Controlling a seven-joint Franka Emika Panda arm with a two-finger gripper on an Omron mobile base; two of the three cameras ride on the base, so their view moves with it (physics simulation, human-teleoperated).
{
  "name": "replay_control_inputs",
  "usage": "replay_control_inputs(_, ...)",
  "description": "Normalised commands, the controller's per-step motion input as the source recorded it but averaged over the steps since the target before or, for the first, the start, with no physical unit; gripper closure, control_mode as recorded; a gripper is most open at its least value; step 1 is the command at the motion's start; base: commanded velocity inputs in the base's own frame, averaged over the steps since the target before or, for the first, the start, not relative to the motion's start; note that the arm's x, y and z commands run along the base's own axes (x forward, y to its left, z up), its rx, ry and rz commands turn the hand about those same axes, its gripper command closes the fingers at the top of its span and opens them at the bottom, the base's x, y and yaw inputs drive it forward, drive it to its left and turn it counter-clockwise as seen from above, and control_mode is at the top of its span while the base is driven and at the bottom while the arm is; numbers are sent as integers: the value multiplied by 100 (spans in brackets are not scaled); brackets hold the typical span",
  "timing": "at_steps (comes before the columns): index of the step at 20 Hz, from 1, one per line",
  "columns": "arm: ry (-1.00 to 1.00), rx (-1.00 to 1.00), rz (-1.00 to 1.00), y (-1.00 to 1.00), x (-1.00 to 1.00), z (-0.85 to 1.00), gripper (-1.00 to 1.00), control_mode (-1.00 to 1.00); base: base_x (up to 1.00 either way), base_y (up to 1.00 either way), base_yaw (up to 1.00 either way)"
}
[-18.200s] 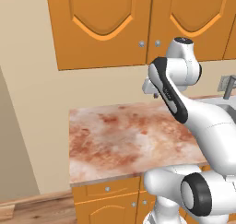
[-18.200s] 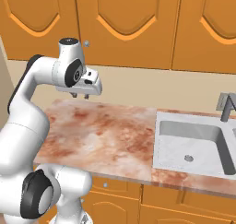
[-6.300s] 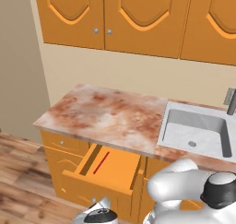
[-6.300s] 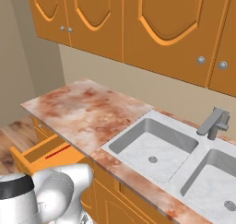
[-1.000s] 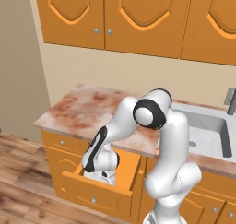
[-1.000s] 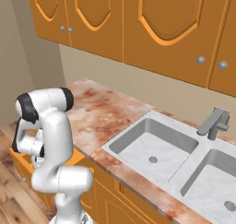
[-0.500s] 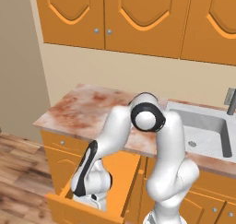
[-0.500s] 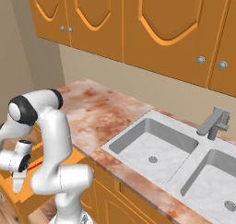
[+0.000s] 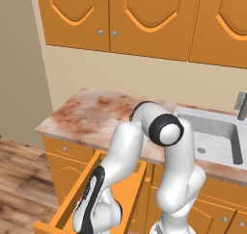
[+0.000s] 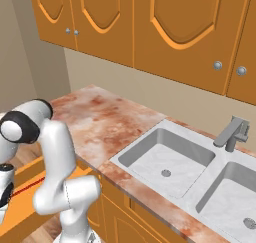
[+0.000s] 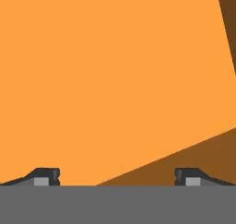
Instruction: Take a straw from the drawer in front and place it inside the glass cup on the dining counter.
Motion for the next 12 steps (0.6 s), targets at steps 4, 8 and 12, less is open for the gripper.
replay_control_inputs(4, -34, -3, -11, -19, 52, 91, -100, -100, 0, 0, 0)
replay_control_inputs(8, -27, 0, -6, -21, 72, 94, -100, -100, 0, 0, 0)
replay_control_inputs(12, -12, 0, 0, -2, 90, 74, -100, -100, 0, 0, 0)
